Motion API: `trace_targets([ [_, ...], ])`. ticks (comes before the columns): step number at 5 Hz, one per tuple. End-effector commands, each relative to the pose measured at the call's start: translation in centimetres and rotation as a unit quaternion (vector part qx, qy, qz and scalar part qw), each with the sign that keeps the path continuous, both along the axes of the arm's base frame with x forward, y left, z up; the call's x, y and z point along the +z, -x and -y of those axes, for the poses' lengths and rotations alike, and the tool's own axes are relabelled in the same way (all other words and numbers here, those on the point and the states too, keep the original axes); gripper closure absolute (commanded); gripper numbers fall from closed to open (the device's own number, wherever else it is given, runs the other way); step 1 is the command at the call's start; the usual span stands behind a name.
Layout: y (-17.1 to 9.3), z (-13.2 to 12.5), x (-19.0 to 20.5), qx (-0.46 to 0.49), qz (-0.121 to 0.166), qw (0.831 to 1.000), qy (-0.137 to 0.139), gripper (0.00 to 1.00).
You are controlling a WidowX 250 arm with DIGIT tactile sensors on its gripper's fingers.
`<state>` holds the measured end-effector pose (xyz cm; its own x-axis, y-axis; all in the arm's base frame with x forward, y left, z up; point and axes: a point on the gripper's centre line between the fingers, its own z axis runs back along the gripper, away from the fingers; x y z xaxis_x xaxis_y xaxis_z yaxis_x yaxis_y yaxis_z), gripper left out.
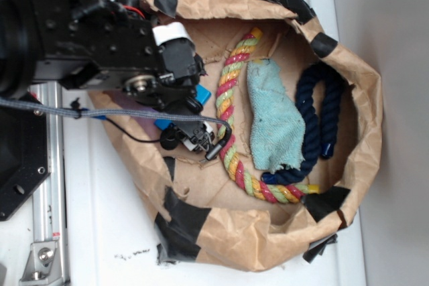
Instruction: Grab the blue block.
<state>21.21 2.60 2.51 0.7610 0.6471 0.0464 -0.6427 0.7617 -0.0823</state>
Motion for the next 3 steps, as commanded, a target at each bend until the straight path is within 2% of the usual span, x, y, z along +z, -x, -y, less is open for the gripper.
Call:
trace_targets([
  [1, -1.9, 0.4, -1.7, 0.002, -0.005, 1.0, 0.007, 0.0],
  [2, -2.6, 1.7, -2.6, -0.003, -0.022, 1.0, 0.008, 0.0],
  [3, -2.5, 2.3, -2.7, 0.002, -0.025, 1.0, 0.013, 1.0],
])
